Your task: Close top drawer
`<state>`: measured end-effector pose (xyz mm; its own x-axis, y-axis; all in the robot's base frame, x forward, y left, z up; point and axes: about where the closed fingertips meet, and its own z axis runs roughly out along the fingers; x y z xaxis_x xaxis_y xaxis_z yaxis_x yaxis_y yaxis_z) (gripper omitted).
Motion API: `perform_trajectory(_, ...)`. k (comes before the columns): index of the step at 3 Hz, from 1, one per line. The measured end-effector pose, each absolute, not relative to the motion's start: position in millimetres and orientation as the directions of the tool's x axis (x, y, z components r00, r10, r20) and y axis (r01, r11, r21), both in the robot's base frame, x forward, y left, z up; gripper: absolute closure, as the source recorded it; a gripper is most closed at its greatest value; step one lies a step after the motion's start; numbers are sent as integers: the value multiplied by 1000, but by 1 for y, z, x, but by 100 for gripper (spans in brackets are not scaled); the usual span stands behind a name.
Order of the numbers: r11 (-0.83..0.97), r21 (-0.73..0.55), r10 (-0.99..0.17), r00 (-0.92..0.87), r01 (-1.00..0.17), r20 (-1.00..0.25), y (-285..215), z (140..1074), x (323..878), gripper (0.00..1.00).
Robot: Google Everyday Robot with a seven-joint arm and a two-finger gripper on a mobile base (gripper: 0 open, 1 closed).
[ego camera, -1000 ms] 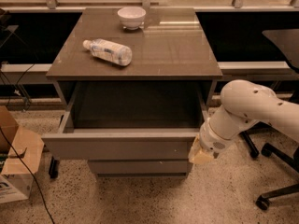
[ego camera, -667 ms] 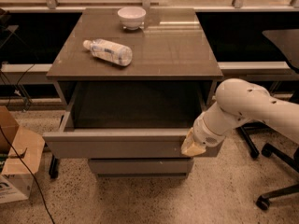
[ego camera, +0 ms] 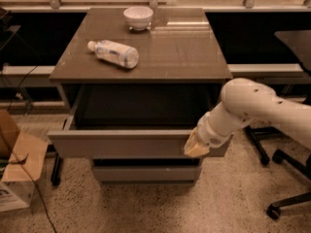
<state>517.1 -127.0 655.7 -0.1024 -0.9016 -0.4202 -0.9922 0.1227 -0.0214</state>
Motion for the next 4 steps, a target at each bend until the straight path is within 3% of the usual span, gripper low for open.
perform_trajectory(2, 102, -57, -884, -64, -993, -464, -114, 658, 550, 100)
perform_trajectory(3, 93, -79, -867, -42, -993, -496, -103, 659, 582, 83)
perform_trajectory(4, 91, -88, -861, -34, -992, -507, -99, 659, 591, 59)
